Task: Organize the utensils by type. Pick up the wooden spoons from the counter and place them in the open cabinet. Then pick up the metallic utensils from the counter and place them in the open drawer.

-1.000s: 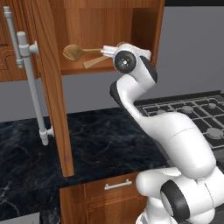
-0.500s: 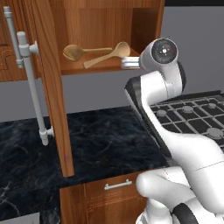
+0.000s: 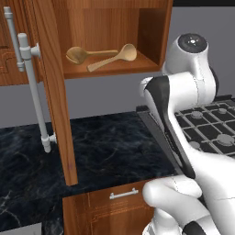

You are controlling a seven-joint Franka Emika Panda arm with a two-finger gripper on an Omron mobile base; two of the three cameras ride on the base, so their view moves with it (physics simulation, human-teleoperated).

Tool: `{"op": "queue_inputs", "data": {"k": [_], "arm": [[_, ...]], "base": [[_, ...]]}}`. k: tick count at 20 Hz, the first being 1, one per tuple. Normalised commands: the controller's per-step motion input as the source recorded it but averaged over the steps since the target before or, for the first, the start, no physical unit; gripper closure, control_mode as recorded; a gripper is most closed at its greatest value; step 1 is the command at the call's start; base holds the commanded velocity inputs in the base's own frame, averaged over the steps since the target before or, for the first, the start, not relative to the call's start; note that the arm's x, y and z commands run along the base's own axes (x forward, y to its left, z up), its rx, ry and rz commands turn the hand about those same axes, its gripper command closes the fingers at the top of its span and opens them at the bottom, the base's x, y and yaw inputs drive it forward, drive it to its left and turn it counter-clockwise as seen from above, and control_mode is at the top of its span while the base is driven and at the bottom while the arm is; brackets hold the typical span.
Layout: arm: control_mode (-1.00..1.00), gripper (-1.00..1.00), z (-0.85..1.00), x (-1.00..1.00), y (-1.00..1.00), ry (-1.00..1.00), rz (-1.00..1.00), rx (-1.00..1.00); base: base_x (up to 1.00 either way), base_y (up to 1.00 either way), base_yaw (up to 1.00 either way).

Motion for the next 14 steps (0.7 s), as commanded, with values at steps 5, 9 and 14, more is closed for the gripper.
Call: {"op": "queue_inputs", "data": {"k": [5,9,14], "arm": [[-1.00,-1.00,-0.63,-0.58,0.00,0.09,0.01,0.00],[-1.00,-1.00,-0.64,-0.43,0.00,0.01,0.01,-0.21],[1.00,-1.00,-0.08,-0.02,0.00,0.06,0.00,-0.15]], "base": [[0.00,0.00,0.00],[0.00,0.00,0.00],[0.00,0.00,0.00]]}}
